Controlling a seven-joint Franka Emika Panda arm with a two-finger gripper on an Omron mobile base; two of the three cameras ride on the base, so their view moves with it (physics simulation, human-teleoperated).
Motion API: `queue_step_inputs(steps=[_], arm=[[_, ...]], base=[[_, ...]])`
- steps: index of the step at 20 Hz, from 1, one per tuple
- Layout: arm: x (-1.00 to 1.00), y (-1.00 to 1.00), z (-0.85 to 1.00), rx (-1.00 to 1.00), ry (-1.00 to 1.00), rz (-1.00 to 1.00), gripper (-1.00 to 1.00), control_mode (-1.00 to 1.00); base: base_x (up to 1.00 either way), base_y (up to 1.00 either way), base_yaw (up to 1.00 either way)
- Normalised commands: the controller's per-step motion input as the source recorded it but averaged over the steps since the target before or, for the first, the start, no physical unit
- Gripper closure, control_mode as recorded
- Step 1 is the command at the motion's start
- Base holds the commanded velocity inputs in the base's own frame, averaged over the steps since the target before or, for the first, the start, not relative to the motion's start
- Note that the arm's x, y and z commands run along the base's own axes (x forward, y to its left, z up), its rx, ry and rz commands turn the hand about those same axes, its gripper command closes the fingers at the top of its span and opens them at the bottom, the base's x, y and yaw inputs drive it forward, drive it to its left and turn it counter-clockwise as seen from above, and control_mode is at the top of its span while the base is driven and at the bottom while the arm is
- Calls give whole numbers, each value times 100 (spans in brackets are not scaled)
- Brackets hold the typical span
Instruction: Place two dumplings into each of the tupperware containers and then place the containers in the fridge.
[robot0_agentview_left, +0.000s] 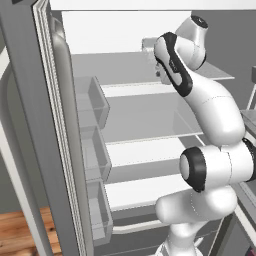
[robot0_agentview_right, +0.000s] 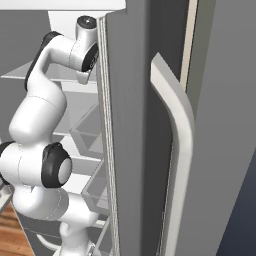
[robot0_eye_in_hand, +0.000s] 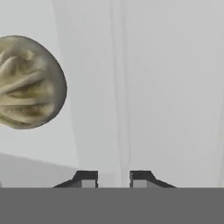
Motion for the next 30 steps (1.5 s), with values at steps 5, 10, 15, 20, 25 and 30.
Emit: queue_step_inputs(steps=[5,10,15,20,25,30], arm=[[0,0,0,0,0,0,-100,-100],[-6,0,0,0,-9,0,-100,-100],[-28,0,-14,0,-41,0,-100,-100],[-40,-2,-26,2,-32,0,-100,-100],[-95,-3,58,0,-2,0,-100,-100],[-100,-6,26,-11,6,10,-100,-100]], base=[[0,0,0],[0,0,0],[0,0,0],[0,0,0],[0,0,0],[0,0,0]])
